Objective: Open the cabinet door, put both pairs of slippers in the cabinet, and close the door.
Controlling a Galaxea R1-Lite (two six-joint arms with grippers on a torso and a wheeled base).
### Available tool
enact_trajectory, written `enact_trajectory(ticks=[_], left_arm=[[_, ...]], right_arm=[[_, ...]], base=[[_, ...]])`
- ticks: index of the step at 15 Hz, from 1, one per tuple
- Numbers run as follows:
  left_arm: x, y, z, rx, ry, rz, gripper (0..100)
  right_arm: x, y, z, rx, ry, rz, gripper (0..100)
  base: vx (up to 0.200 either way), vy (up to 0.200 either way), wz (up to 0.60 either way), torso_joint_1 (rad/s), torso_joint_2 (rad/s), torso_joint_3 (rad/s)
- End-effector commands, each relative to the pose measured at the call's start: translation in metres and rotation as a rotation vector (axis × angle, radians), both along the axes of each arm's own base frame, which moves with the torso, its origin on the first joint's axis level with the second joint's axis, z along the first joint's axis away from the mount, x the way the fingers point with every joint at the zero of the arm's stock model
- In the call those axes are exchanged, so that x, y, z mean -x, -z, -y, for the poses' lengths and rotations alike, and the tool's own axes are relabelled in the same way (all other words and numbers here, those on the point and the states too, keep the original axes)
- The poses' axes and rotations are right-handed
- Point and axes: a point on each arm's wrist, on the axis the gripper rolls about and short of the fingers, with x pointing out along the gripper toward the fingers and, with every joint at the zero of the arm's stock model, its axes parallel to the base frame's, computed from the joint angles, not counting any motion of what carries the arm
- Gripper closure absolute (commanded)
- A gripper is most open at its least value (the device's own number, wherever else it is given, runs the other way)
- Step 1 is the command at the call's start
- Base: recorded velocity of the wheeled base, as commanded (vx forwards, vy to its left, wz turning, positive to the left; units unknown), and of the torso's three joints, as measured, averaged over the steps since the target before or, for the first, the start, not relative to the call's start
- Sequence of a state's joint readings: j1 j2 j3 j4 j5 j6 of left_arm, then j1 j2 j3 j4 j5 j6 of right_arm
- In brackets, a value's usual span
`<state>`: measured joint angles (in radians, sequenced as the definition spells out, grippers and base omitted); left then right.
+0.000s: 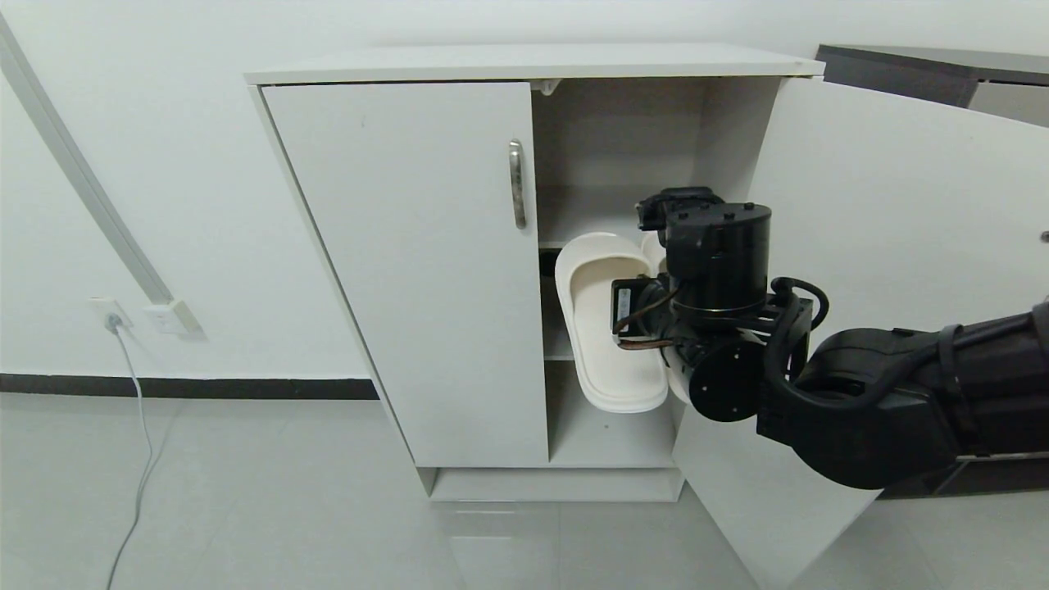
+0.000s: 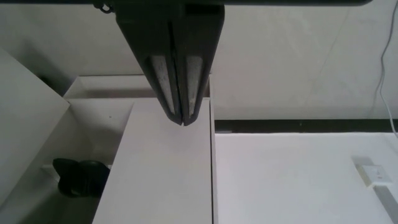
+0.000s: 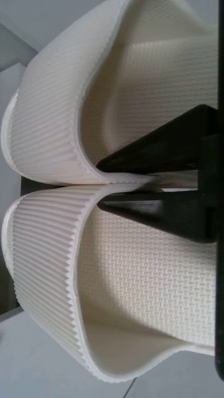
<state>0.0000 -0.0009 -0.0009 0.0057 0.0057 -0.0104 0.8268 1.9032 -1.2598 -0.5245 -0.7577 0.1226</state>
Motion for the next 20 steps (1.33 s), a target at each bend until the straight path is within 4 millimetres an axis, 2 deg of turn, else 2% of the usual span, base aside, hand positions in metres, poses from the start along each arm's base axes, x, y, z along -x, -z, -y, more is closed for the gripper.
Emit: enact_trajectory(ticks=[1, 10, 16, 20], left_arm=[[0.000, 0.000, 0.000, 0.000, 0.000, -0.002, 100], [0.000, 0.000, 0.000, 0.002, 0.000, -0.002, 100], [0.000, 0.000, 0.000, 0.002, -0.002, -0.001, 100], [0.000, 0.000, 0.000, 0.003, -0.002, -0.001, 100]], right_arm=[[0.000, -0.001, 0.001, -0.003, 0.002, 0.003, 100], [0.000, 0.000, 0.000, -0.002, 0.002, 0.002, 100], [-0.003, 0.000, 0.001, 0.018, -0.014, -0.027, 100], [-0.032, -0.010, 0.003, 0.008, 0.006, -0.075, 100]], base=[[0.200, 0.000, 0.00, 0.007, 0.01, 0.007], [0.200, 0.000, 0.00, 0.004, 0.00, 0.002], [0.000, 0.000, 0.00, 0.000, 0.00, 0.000], [0.000, 0.000, 0.00, 0.000, 0.00, 0.000]])
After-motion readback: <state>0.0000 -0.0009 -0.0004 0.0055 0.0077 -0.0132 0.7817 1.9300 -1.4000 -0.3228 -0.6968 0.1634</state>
